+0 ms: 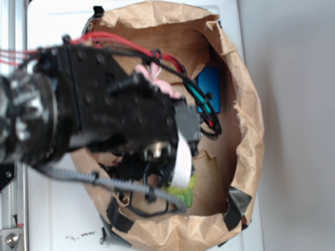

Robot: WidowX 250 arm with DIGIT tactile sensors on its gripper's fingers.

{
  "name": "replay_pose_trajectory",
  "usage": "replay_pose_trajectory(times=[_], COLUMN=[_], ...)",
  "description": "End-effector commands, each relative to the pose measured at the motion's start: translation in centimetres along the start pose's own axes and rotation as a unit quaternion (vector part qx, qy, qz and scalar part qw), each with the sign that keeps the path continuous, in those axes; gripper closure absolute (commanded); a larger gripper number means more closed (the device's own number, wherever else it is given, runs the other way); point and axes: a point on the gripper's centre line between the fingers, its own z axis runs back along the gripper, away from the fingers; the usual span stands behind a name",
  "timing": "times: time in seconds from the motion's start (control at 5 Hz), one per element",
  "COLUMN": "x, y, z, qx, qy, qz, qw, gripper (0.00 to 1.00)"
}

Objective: Grab the green animal.

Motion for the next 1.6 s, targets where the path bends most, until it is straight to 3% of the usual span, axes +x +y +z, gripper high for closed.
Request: replay_pose_trajectory(times=[0.0,0.4,0.8,1.0,1.2,1.4], x=[3.0,2.3,2.1,2.2,2.5,-1.3], y=[-1.0,-1.9,-2.2,-2.2,-1.6,1.0], z=[-0.8,-3.8,-3.7,-3.4,0.5,6.1], qx=[0.018,0.018,0.035,0.035,-0.004,0.030], qy=[0.008,0.049,0.056,0.048,0.019,-0.022], qz=[-0.023,-0.047,-0.029,-0.028,0.016,0.139], qw=[1.000,0.998,0.997,0.998,1.000,0.990], gripper=[0.00,0.00,1.00,1.00,1.00,1.00])
